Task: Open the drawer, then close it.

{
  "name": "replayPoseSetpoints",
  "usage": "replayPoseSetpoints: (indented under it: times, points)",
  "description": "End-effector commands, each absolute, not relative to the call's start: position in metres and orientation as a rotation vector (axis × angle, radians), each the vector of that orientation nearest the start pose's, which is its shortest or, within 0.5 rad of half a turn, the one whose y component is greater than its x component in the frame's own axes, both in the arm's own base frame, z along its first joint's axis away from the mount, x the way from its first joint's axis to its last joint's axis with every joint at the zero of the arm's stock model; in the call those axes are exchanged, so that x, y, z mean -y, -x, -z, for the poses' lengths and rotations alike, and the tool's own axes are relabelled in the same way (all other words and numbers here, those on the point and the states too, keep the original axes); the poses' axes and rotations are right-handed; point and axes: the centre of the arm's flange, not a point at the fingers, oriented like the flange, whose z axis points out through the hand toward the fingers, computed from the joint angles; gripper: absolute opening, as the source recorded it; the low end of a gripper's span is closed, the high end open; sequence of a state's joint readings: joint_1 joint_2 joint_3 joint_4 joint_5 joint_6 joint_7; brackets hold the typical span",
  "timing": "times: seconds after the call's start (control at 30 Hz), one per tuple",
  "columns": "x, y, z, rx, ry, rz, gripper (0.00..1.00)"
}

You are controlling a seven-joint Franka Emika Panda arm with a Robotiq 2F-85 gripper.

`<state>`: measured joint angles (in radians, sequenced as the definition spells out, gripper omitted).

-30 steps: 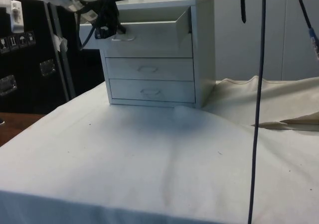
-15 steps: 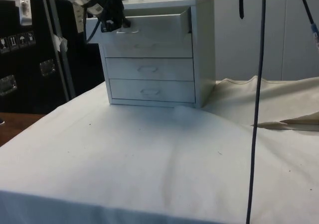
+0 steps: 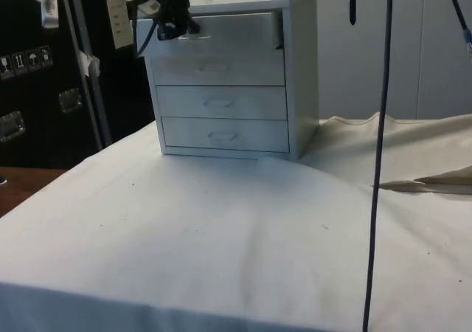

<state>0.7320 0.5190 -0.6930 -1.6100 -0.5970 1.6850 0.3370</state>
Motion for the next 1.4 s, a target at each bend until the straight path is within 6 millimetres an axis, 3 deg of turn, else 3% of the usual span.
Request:
replayPoseSetpoints:
  times: [0.0,0.13,0.37,0.43,0.47,0.8,0.9,1.37]
  points:
    - [-0.026,-0.639,-0.396,0.097,-2.183,0.169,0.00]
    - [-0.023,-0.639,-0.395,0.112,-2.180,0.184,0.00]
    - [-0.001,-0.640,-0.396,0.091,-2.179,0.178,0.00]
    - [-0.007,-0.639,-0.395,0.107,-2.179,0.191,0.00]
    - [0.003,-0.640,-0.395,0.089,-2.179,0.180,0.00]
    - [0.021,-0.639,-0.396,0.081,-2.180,0.186,0.00]
    - [0.007,-0.639,-0.400,0.079,-2.182,0.183,0.00]
    - [-0.018,-0.640,-0.399,0.074,-2.234,0.174,0.00]
